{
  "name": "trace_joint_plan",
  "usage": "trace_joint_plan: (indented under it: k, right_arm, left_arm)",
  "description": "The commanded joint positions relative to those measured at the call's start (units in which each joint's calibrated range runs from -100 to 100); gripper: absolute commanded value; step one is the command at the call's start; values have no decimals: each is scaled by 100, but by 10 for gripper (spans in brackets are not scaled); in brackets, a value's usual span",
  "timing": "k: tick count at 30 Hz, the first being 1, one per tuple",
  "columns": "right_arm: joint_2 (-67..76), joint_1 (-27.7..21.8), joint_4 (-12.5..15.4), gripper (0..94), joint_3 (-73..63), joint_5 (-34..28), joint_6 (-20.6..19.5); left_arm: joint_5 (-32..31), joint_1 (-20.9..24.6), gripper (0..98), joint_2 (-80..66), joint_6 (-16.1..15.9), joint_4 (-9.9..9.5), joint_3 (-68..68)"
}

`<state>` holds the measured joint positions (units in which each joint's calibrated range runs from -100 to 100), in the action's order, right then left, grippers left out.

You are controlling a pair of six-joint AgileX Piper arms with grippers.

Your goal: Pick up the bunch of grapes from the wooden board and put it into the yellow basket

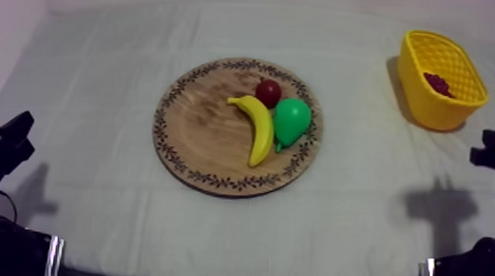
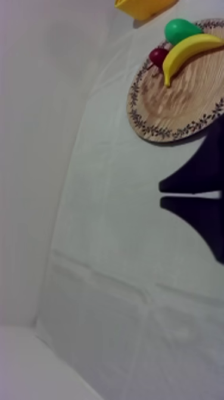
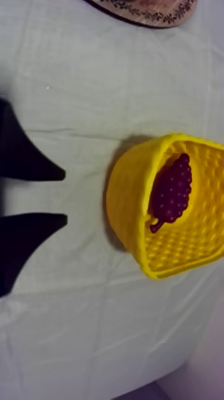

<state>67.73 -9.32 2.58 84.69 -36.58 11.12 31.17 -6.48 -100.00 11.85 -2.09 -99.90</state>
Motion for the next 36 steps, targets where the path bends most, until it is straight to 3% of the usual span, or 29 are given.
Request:
trace_joint_plan:
  k: [1, 6, 9, 21, 29, 36]
  right_arm:
    - [926, -11, 107, 119, 610, 122, 63]
    - [1774, -15, 229, 51, 1162, 245, 37]
    - [2187, -8, 165, 20, 1344, 255, -128]
    - [2790, 35, 16, 4, 1484, 339, -605]
    - [2810, 36, -64, 4, 1507, 206, -619]
    - [2811, 36, -99, 3, 1509, 95, -225]
  left_arm:
    - [-5, 0, 1, 0, 0, -4, 2]
    - [-5, 0, 1, 0, 0, -4, 2]
    - [-5, 0, 1, 0, 0, -4, 2]
    - [-5, 0, 1, 0, 0, -4, 2]
    - [-5, 0, 1, 0, 0, -4, 2]
    - [-5, 0, 1, 0, 0, -4, 2]
